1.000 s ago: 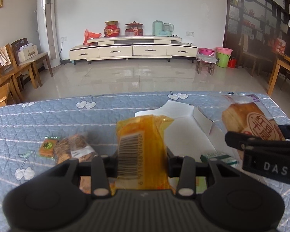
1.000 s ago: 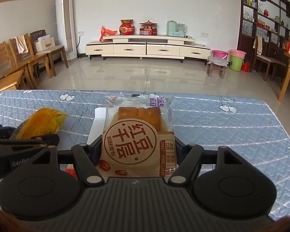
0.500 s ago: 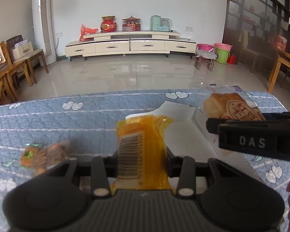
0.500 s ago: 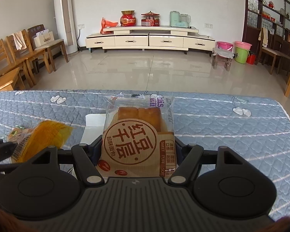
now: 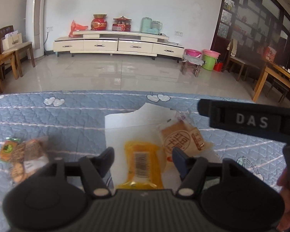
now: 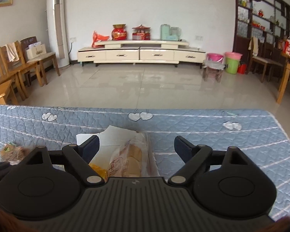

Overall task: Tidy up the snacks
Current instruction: 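Open the right tool over the tray while the left tool releases the yellow packet into it, then move both open tools back over the remaining snacks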

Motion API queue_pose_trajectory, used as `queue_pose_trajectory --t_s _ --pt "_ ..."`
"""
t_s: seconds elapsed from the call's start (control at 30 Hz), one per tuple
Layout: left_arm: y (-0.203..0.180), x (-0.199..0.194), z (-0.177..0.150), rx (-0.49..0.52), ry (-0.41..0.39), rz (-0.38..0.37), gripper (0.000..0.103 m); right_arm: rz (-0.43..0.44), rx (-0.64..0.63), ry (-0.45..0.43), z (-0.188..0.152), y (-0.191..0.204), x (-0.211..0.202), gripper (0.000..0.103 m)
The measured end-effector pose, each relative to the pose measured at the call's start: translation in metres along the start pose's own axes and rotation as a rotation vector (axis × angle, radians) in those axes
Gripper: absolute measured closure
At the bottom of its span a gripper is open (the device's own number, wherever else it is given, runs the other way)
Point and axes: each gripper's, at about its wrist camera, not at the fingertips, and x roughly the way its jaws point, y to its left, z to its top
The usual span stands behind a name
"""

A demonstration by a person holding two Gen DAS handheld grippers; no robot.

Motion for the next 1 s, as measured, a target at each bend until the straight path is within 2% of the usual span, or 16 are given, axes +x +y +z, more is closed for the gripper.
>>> queue_pose_trajectory --t_s 0.1,0.3,0.5,0.6,0.83,1.0 --pt "0.001 -0.018 -0.004 0.012 -0.024 0.032 0.03 -0.016 0.0 -0.014 -0.003 0.0 -0.018 0.0" --pt "0.02 -0.053 -0.014 0.016 -0.037 0.094 0.028 -0.008 0.002 -0.036 -0.014 0.008 -0.052 0.0" --pt "0.058 -0.081 -0.03 -0.028 -0.045 0.159 0.027 0.027 -0.013 -0.02 -0.032 0.032 -0.069 0.0" --pt "0.083 -0.093 -0.043 -0.081 -0.038 0.184 0.027 0.052 -0.014 -0.007 -0.04 0.046 -0.072 0.0" --pt "0.133 -0.102 -0.061 -0.14 -0.027 0.26 0.024 0.136 -0.053 0.022 -0.059 0.088 -0.072 0.0" --pt "0.16 -0.088 -0.052 -0.19 -0.034 0.28 0.002 0.186 -0.062 0.03 -0.069 0.099 -0.076 0.0"
